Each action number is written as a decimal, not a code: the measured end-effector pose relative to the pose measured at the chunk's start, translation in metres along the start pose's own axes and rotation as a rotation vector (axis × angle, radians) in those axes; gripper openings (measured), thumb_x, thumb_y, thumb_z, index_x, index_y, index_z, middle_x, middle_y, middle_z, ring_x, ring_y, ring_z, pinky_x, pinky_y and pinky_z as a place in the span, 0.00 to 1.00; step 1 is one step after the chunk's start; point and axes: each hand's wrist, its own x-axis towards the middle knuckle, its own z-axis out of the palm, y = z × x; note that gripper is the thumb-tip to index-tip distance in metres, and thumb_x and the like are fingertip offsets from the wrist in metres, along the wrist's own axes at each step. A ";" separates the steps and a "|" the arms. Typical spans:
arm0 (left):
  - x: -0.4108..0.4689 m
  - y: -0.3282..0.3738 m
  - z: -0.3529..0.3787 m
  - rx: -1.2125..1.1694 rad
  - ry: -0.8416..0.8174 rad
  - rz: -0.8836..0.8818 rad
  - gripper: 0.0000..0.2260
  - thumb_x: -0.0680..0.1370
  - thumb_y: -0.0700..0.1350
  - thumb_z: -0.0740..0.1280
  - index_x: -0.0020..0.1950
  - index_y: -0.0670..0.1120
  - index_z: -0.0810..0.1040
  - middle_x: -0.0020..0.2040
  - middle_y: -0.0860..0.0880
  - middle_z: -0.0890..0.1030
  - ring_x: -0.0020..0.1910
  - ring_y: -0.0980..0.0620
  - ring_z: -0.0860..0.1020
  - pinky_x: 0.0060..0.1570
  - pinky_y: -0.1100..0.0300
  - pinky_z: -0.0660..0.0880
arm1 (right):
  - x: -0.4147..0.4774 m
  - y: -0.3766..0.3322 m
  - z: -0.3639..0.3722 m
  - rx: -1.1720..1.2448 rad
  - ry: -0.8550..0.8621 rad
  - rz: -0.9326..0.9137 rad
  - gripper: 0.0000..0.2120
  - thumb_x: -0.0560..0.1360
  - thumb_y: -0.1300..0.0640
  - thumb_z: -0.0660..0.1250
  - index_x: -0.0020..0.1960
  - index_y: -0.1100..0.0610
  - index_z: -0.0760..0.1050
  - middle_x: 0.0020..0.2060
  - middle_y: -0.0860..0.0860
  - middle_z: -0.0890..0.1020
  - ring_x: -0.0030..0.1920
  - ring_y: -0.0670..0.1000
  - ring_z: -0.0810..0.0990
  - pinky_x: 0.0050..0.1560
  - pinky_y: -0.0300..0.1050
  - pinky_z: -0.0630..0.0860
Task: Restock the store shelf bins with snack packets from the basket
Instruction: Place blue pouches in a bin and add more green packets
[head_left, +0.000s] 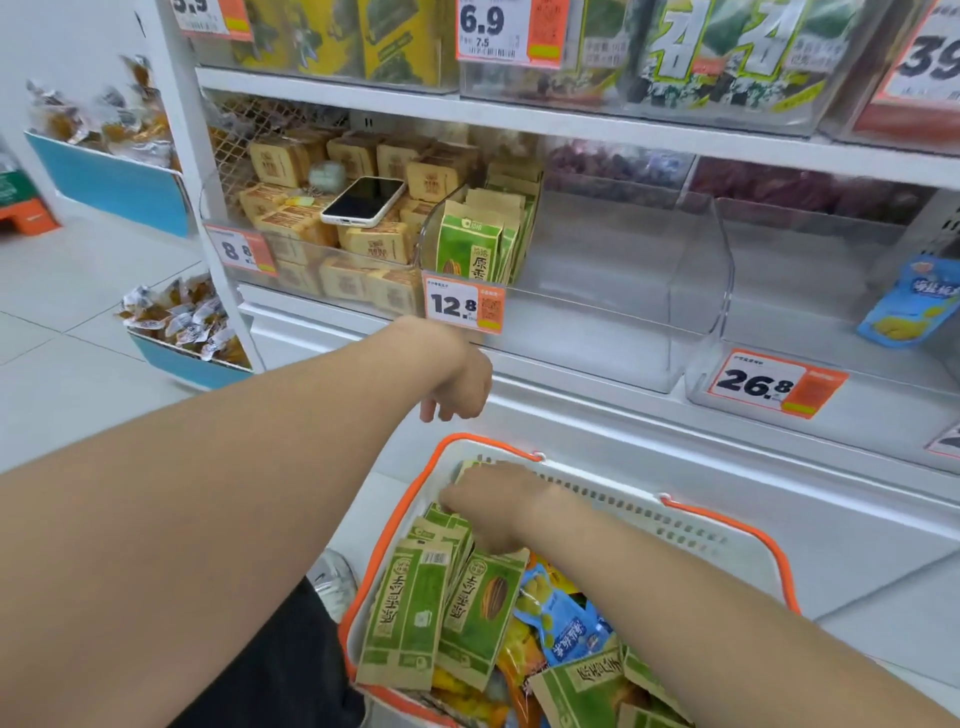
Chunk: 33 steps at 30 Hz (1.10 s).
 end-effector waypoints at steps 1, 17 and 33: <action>0.000 -0.001 0.001 0.026 0.012 0.000 0.17 0.84 0.45 0.58 0.71 0.50 0.76 0.55 0.52 0.83 0.50 0.52 0.86 0.57 0.51 0.81 | 0.003 -0.007 0.009 -0.016 -0.018 -0.039 0.25 0.73 0.64 0.70 0.68 0.52 0.71 0.57 0.54 0.80 0.53 0.59 0.82 0.47 0.56 0.81; 0.012 -0.001 -0.014 0.098 0.071 0.016 0.18 0.82 0.43 0.58 0.70 0.47 0.79 0.59 0.49 0.84 0.49 0.52 0.86 0.56 0.48 0.82 | 0.020 -0.035 0.038 -0.140 0.088 -0.433 0.41 0.65 0.37 0.77 0.72 0.47 0.64 0.58 0.55 0.71 0.49 0.55 0.76 0.44 0.52 0.78; 0.000 -0.039 -0.022 -0.419 -0.021 0.055 0.15 0.83 0.52 0.70 0.65 0.46 0.77 0.54 0.50 0.87 0.53 0.50 0.86 0.59 0.46 0.82 | -0.024 0.050 -0.021 0.983 0.933 0.308 0.14 0.84 0.41 0.58 0.56 0.47 0.78 0.45 0.44 0.84 0.47 0.44 0.82 0.49 0.49 0.78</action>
